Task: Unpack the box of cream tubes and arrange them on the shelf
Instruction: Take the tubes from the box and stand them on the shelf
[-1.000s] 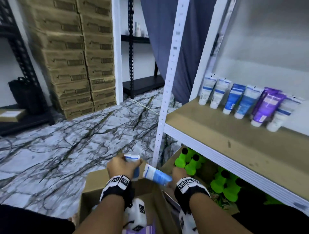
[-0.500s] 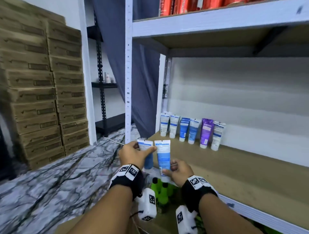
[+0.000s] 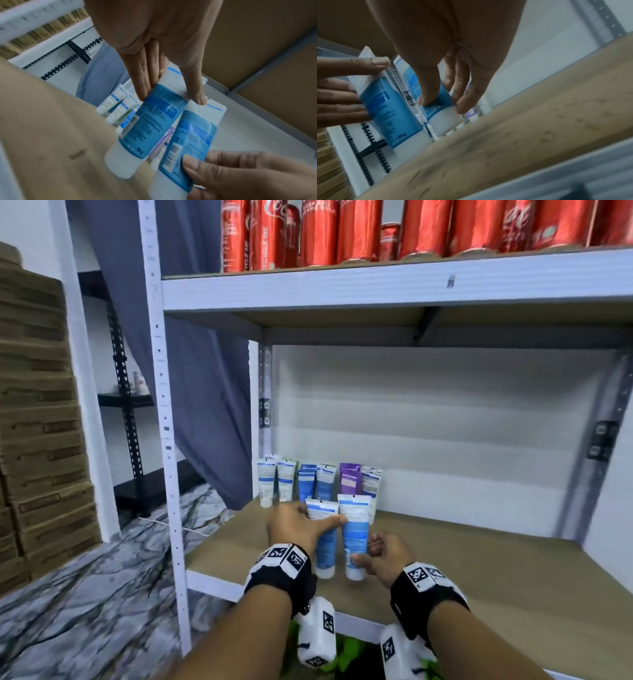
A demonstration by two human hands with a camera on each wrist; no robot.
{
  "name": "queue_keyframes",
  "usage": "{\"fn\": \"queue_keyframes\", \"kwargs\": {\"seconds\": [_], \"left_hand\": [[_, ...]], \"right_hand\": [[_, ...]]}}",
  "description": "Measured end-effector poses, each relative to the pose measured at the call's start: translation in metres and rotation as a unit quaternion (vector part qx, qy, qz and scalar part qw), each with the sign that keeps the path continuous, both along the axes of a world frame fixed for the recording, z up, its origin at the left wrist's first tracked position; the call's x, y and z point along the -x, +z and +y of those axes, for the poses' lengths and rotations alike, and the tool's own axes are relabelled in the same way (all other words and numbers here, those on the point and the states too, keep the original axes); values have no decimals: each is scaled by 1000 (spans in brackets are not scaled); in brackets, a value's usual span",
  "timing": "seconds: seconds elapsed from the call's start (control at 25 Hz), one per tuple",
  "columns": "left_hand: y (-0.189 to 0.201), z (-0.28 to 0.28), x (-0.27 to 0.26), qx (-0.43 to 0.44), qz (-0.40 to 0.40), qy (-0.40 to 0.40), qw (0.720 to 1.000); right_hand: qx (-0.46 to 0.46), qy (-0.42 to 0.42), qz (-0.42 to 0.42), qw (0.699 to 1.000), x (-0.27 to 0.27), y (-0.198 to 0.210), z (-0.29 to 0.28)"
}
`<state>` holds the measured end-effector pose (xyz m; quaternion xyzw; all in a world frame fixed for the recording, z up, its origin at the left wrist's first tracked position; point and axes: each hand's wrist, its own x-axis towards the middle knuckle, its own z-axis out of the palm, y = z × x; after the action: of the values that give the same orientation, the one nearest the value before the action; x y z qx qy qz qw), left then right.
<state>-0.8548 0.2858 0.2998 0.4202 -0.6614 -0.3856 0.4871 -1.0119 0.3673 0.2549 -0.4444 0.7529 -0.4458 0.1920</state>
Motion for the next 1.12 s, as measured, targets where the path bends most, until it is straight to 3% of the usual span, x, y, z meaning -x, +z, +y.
{"fn": "queue_keyframes", "kwargs": {"seconds": [0.44, 0.64, 1.12], "left_hand": [[-21, 4, 101, -20, -23, -71, 997], [-37, -4, 138, -18, 14, -82, 996], [-55, -51, 244, 23, -60, -87, 994]], "right_hand": [[-97, -104, 67, 988, 86, -6, 33], [-113, -133, 78, 982, 110, -11, 26], [-206, -146, 172, 952, 194, -3, -31]]}}
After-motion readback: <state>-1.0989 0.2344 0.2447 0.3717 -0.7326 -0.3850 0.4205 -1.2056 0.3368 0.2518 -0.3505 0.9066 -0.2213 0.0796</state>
